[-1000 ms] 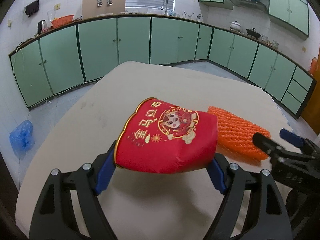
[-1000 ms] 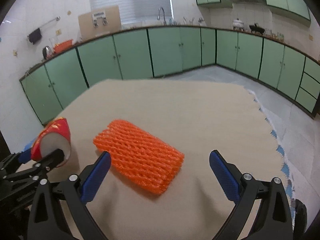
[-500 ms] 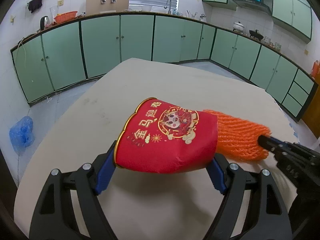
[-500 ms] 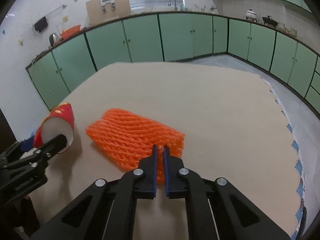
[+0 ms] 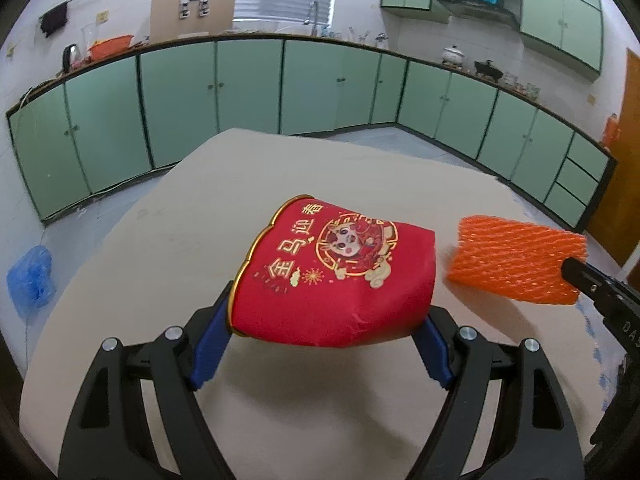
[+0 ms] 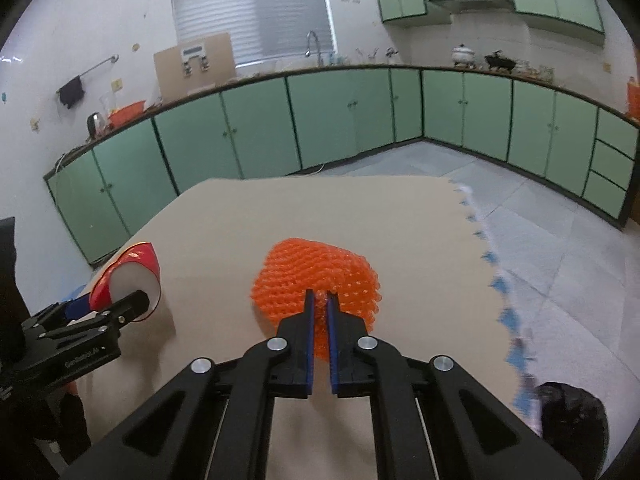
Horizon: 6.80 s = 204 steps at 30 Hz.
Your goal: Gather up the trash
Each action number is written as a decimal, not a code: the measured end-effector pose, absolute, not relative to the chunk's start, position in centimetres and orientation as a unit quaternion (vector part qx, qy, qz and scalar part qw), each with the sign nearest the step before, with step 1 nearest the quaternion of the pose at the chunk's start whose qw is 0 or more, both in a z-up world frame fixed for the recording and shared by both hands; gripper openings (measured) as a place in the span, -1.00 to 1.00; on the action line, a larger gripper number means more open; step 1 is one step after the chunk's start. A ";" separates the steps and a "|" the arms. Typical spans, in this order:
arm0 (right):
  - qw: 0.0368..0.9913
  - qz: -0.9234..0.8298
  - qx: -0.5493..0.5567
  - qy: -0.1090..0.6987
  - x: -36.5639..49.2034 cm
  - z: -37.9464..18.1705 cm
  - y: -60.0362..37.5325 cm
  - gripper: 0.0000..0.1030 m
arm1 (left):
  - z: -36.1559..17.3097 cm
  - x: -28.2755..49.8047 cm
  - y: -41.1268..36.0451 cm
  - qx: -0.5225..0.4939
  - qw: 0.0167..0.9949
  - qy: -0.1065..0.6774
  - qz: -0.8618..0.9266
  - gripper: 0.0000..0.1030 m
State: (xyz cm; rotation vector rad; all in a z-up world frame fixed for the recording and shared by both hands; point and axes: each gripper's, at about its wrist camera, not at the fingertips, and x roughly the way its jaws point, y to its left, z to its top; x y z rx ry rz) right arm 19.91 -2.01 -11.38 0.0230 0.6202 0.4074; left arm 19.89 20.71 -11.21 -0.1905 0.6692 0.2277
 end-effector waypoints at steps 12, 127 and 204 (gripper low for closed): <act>0.954 0.147 0.017 0.259 15.3 -7.4 -10.4 -0.89 | -9.8 20.0 9.2 -0.068 0.946 0.316 0.001 0.50; 0.967 0.074 0.053 0.238 -3.7 -2.2 -23.8 0.88 | -2.9 3.3 -3.0 -0.038 0.962 0.228 -0.146 0.76; 0.971 0.095 0.033 0.219 -4.4 -1.4 -21.2 0.88 | -1.3 0.8 -2.3 -0.036 0.972 0.203 -0.113 0.76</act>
